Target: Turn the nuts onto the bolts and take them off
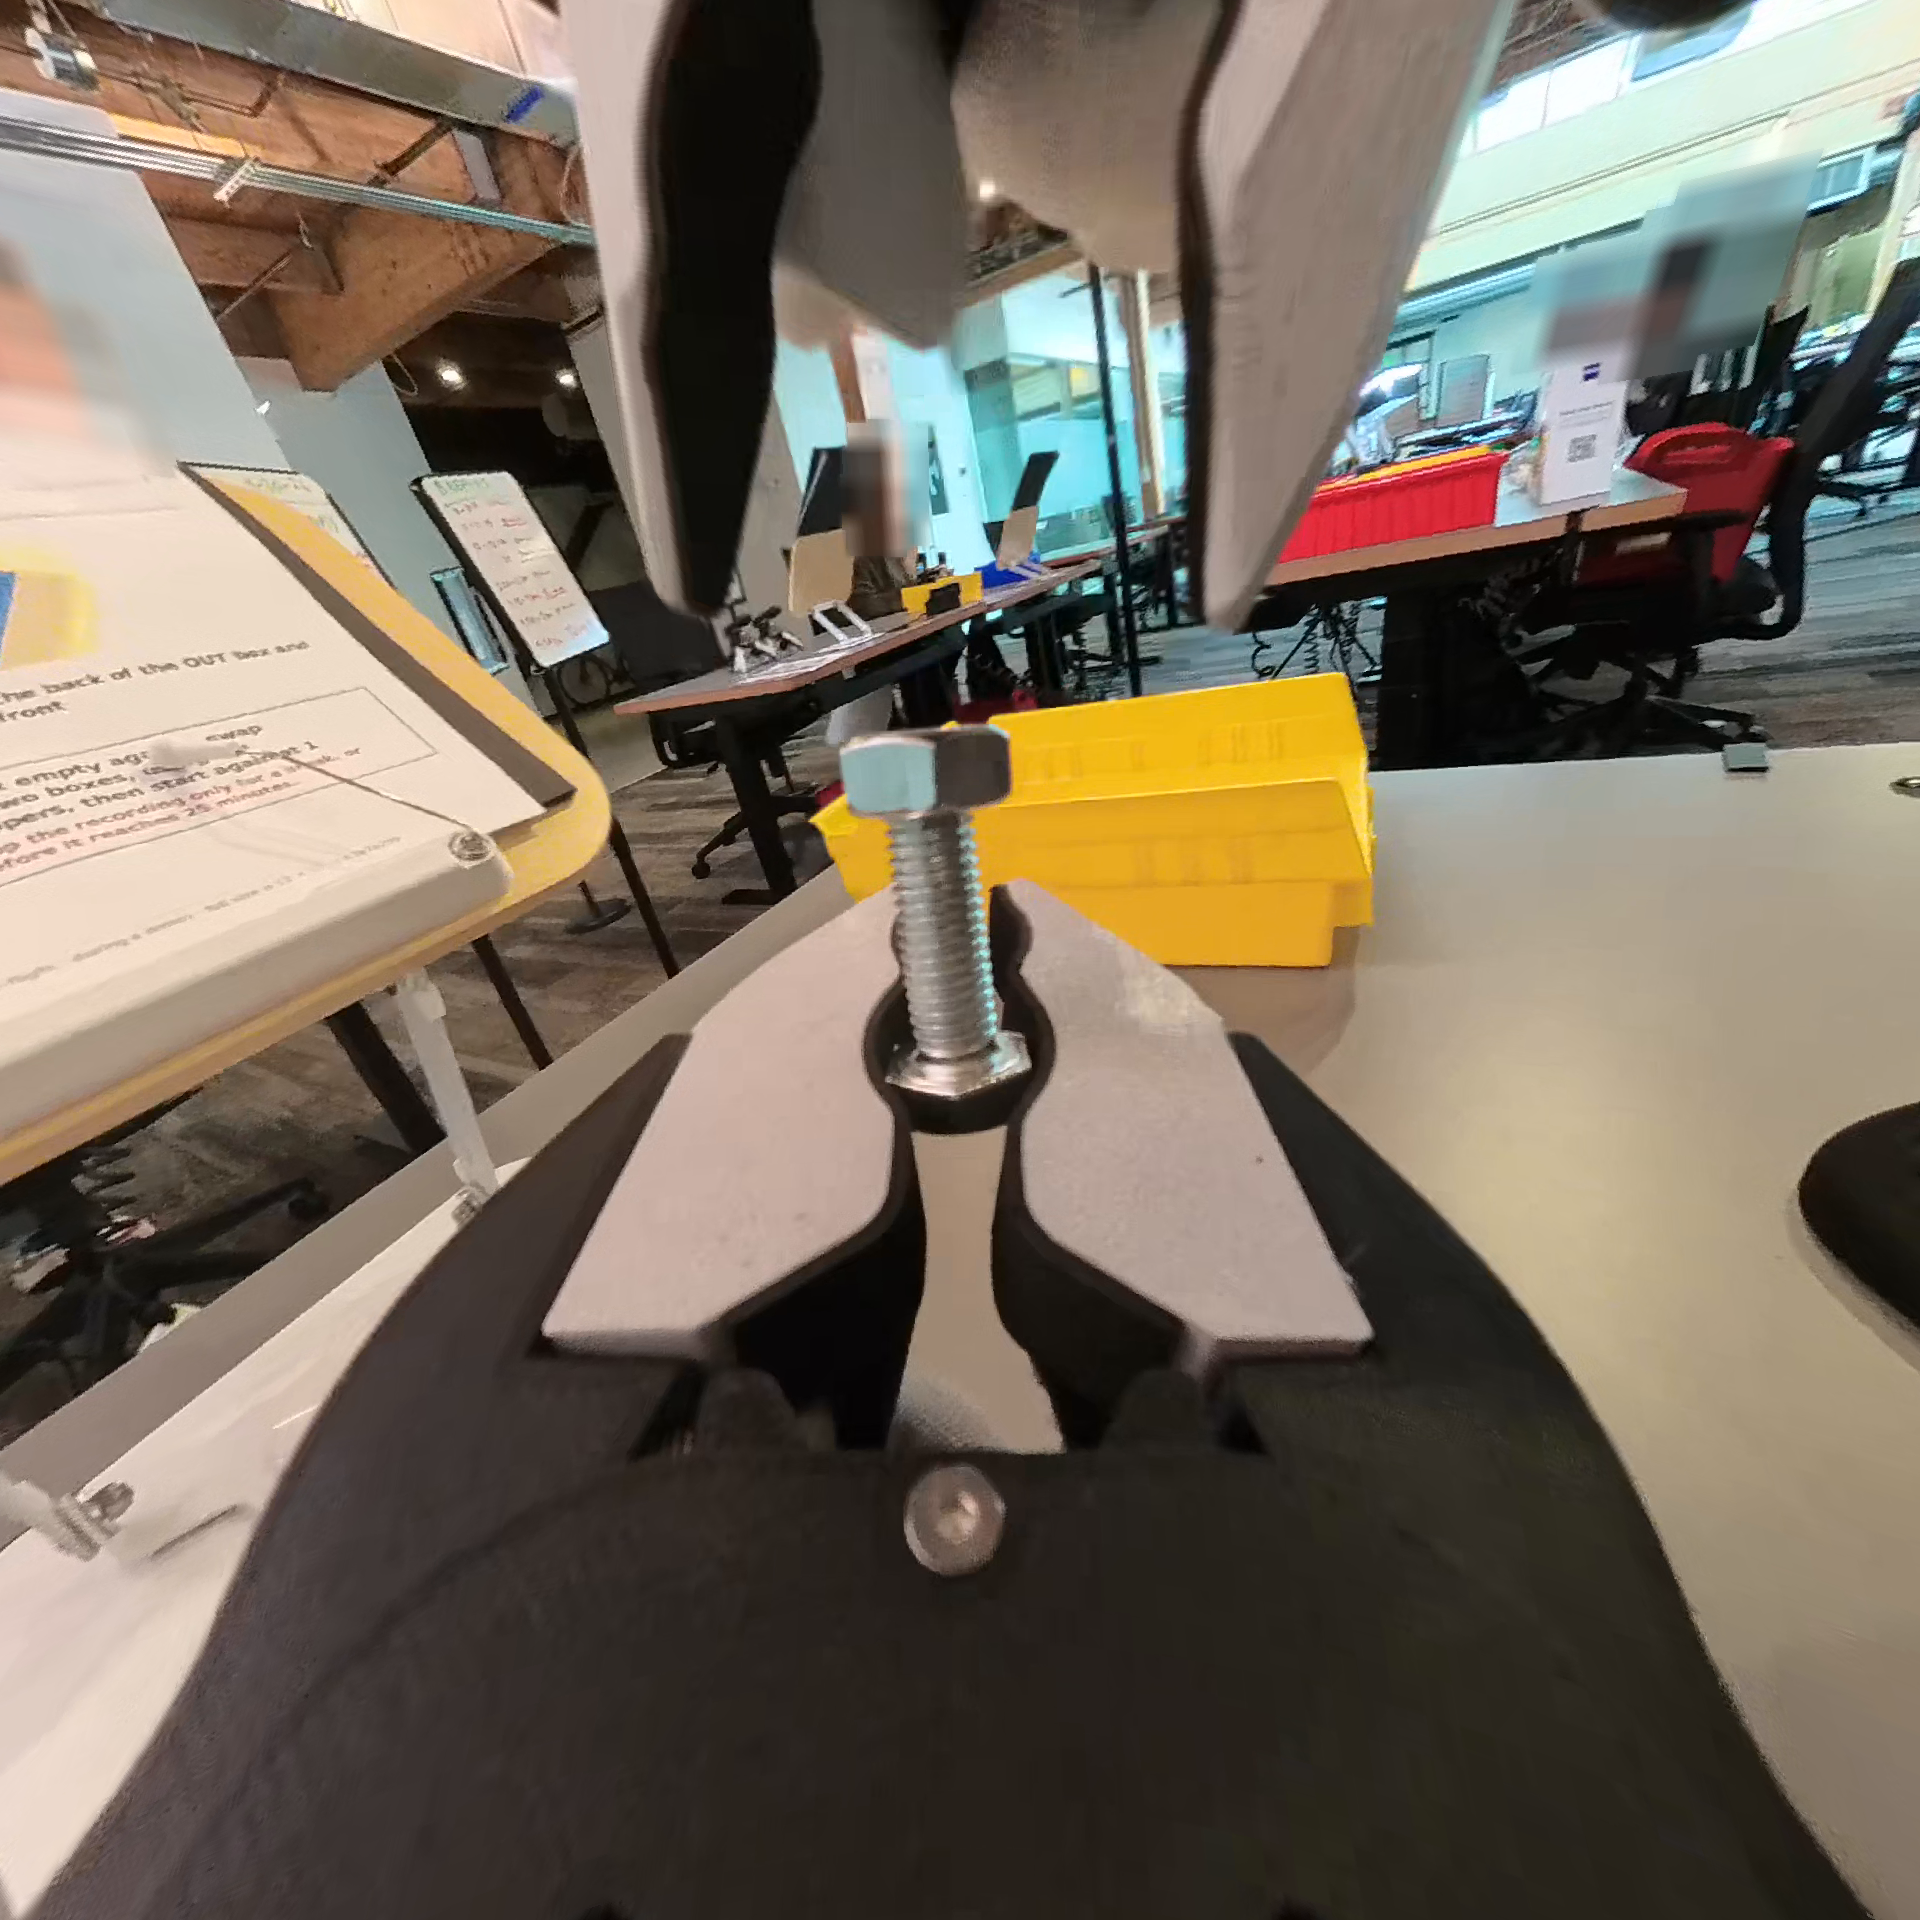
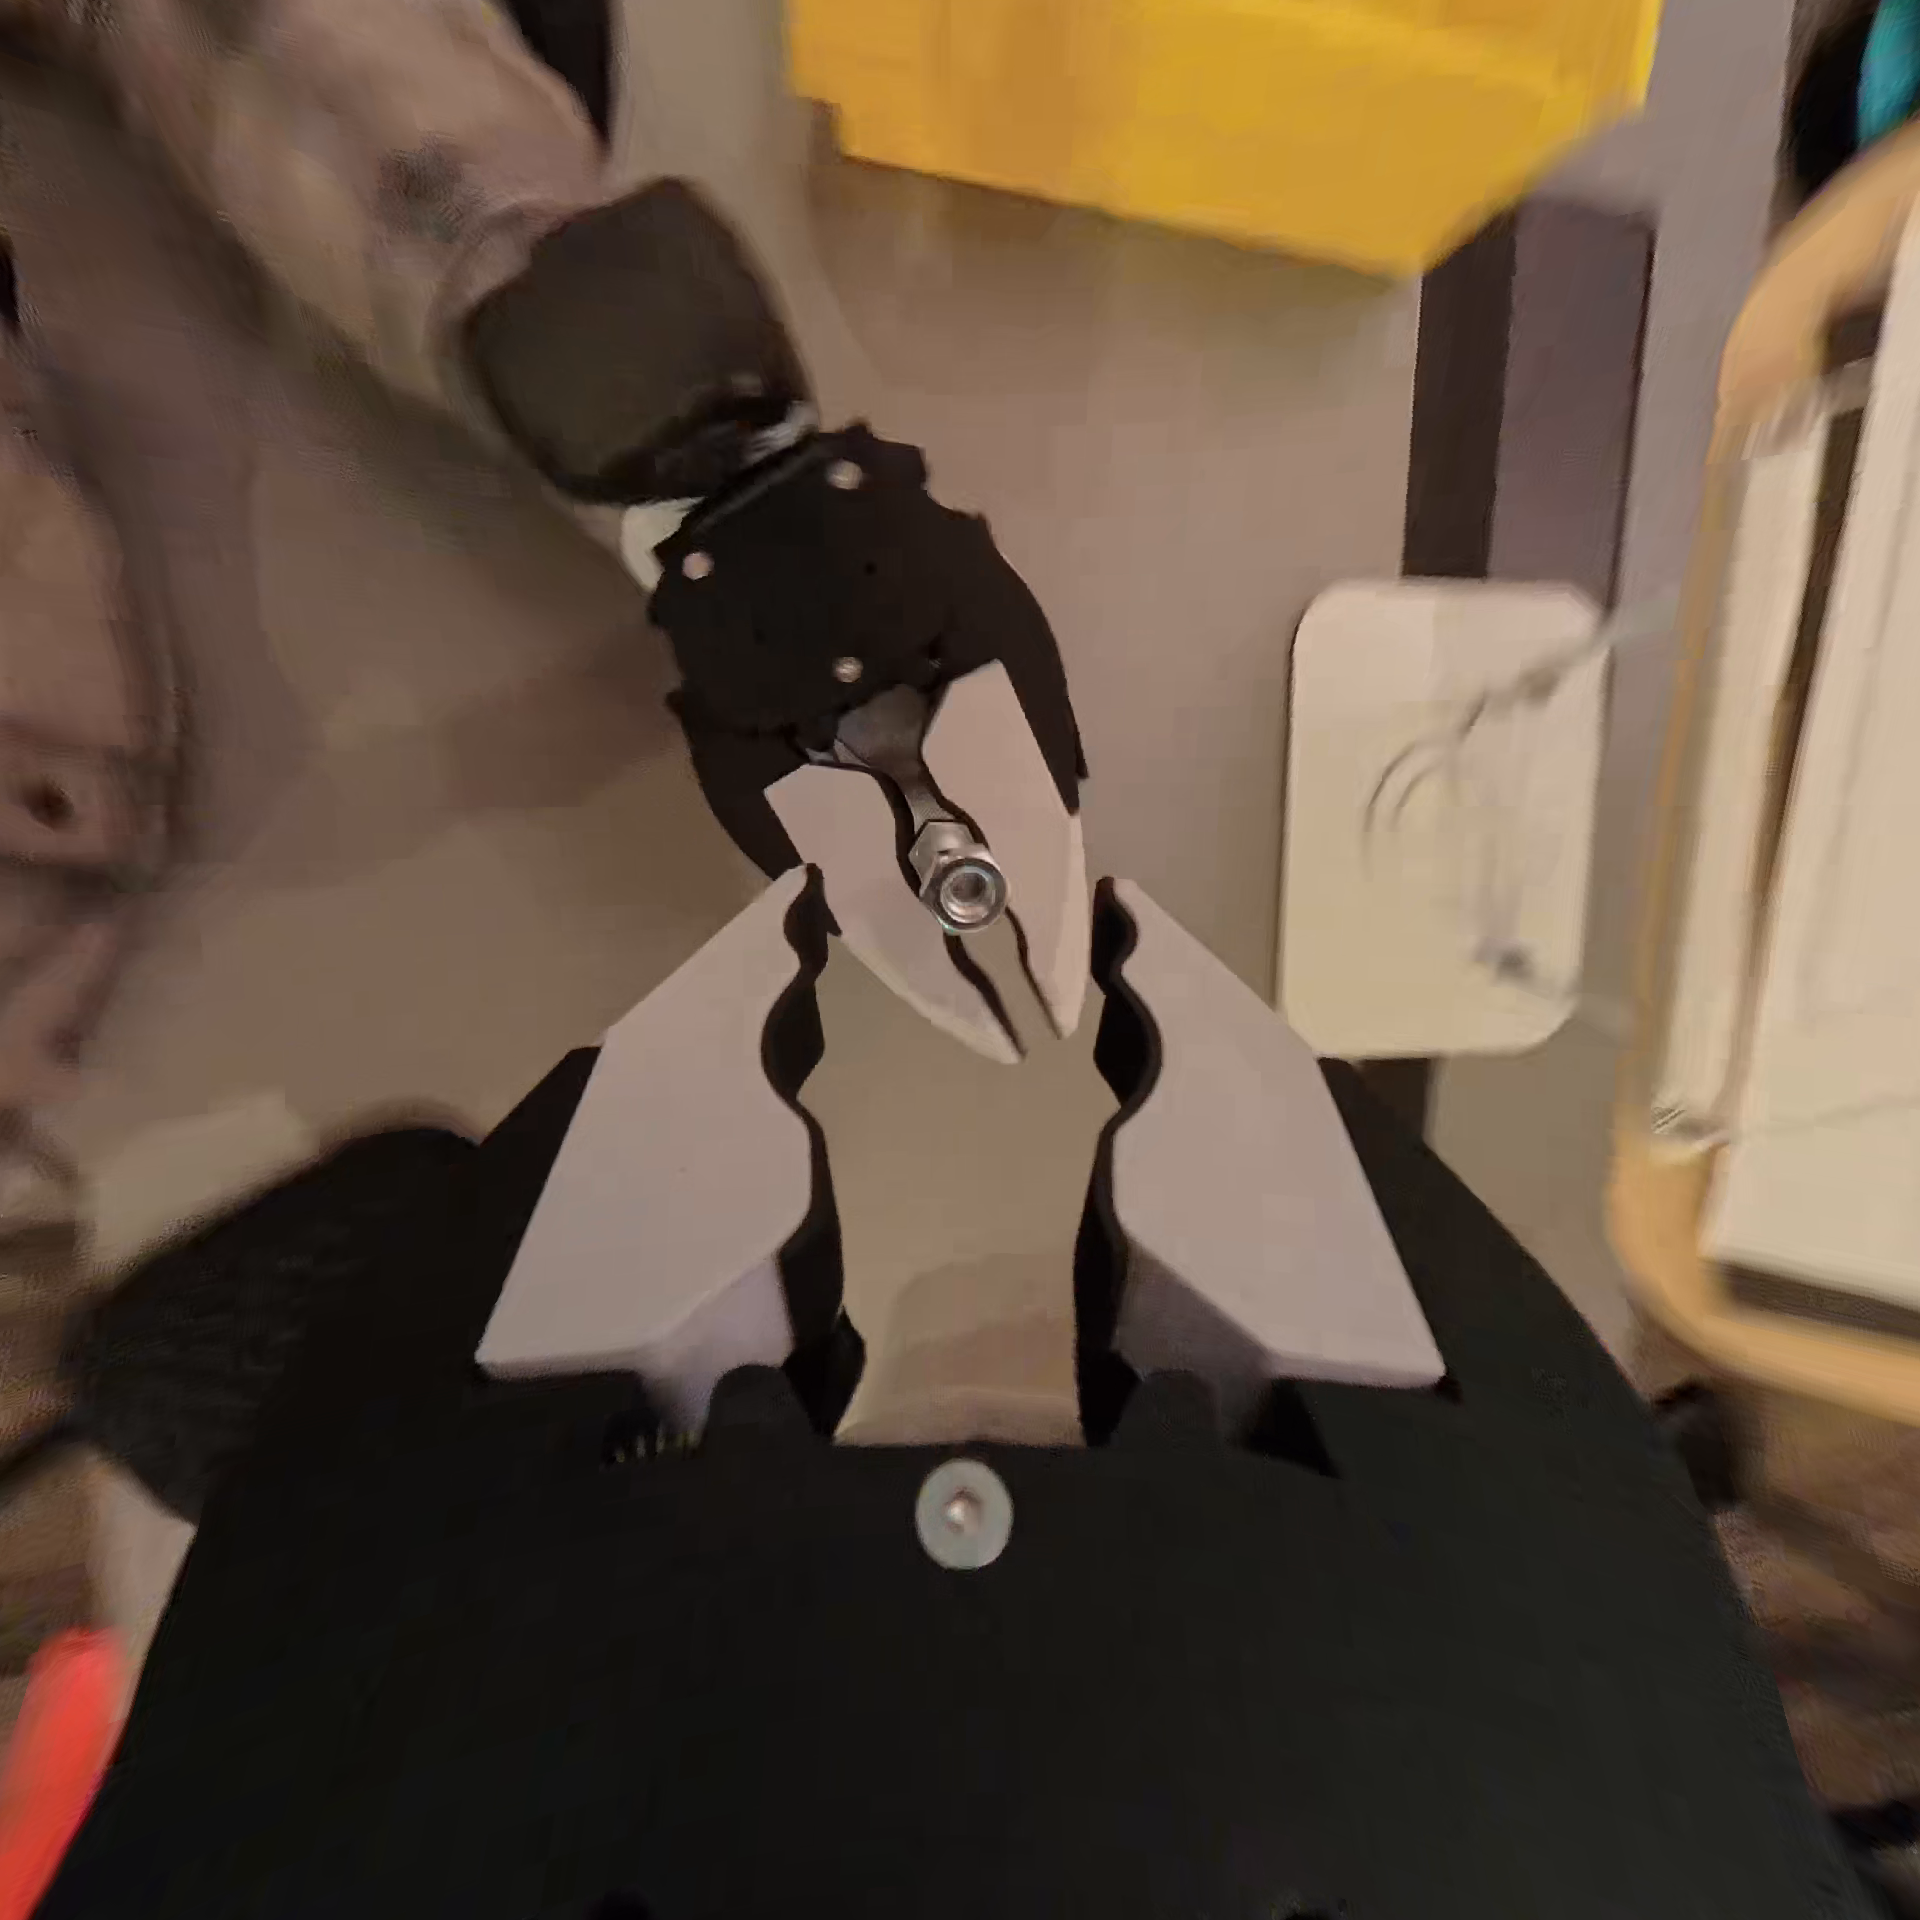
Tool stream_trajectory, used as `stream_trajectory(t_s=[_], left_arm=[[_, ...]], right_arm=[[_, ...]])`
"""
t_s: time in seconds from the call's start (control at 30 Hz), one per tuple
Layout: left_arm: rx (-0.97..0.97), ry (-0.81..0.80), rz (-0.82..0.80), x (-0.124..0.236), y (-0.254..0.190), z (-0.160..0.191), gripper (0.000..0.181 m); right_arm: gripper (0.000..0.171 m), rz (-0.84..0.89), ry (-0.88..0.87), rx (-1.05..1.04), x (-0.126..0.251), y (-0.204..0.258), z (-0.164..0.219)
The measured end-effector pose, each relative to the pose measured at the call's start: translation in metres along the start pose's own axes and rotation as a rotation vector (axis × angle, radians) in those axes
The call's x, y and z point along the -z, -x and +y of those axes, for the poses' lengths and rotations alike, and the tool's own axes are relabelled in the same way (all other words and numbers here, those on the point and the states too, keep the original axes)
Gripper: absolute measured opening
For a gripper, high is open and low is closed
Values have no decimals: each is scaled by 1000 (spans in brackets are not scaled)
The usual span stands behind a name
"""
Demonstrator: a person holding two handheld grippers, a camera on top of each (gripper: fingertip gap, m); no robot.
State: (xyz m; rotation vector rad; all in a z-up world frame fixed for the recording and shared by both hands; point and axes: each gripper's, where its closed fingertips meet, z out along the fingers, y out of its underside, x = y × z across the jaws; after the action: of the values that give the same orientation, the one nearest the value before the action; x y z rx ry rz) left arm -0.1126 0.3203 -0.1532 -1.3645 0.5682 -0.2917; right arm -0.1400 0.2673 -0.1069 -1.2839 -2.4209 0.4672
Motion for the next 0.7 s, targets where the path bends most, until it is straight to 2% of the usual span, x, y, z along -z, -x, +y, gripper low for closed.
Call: stream_trajectory(t_s=[0.13,0.3,0.43,0.57,0.6,0.63,0.7], left_arm=[[6,-22,43,1,-7,-4,10],[2,-27,55,1,-11,-6,10],[-2,-31,53,1,-10,-7,10],[4,-26,35,1,-7,-6,10],[6,-19,22,0,-5,-5,10],[12,-15,2,0,-1,-4,10],[-6,7,-28,0,4,1,10]], right_arm=[[40,27,103,357,4,-2,6],[27,-112,107,441,-1,11,4],[14,-118,129,446,-4,8,7],[13,-120,136,319,-4,6,7],[12,-118,147,245,-4,4,9],[1,-130,159,159,-5,5,10],[0,-114,156,-104,-8,2,8]])
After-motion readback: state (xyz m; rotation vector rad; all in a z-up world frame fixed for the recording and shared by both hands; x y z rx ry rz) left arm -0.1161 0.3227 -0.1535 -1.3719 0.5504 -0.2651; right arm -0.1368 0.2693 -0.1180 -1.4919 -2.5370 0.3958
